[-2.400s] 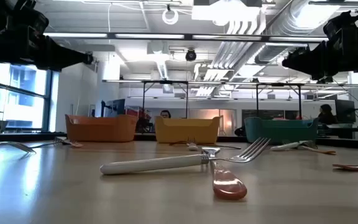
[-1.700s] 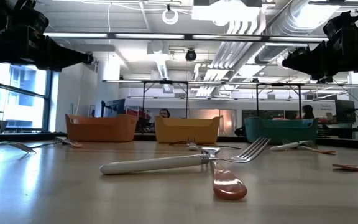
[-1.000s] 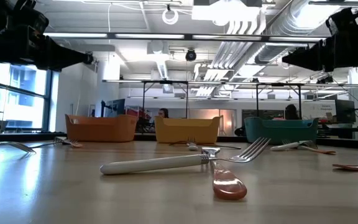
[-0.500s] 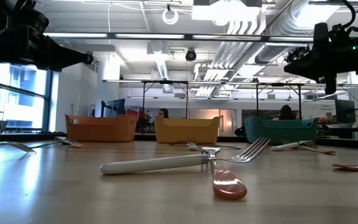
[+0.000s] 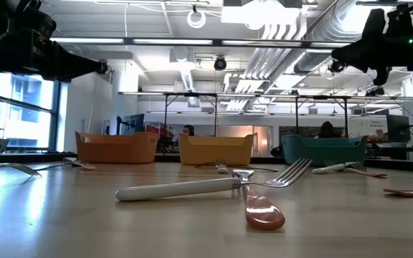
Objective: Sort silverware by color (type)
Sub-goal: Put the black fork into the green bin, then put the orange fork into the yellow bin
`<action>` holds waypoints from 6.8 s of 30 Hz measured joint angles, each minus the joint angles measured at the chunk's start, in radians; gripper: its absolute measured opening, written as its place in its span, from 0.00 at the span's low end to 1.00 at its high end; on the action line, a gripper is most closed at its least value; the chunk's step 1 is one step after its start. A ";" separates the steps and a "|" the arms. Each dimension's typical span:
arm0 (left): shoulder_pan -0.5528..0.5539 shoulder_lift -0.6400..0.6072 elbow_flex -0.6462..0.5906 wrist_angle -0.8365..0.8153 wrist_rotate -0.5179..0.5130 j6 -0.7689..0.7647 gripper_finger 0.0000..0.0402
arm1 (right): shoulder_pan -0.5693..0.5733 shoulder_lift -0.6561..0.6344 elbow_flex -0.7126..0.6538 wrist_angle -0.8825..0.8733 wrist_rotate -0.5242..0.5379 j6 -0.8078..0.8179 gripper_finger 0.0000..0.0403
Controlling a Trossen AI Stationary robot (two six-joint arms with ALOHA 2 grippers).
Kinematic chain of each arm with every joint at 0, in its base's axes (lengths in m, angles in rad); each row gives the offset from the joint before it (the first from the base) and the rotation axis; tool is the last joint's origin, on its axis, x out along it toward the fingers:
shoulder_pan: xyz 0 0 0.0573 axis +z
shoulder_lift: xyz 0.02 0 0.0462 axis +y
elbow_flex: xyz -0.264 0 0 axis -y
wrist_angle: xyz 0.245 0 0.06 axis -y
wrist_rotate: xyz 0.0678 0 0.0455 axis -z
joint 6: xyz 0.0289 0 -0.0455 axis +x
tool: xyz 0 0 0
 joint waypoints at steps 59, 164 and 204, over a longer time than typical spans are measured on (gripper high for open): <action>0.000 0.000 0.000 0.000 0.000 0.000 0.00 | -0.042 1.910 1.166 -0.722 -0.426 0.052 0.25; 0.000 -0.002 0.000 0.000 -0.004 0.000 0.00 | -0.732 1.528 0.857 -0.743 -0.206 -0.602 0.00; 0.000 0.006 0.000 0.018 0.003 -0.086 0.00 | -0.651 1.310 0.778 -0.167 -1.210 -0.416 0.00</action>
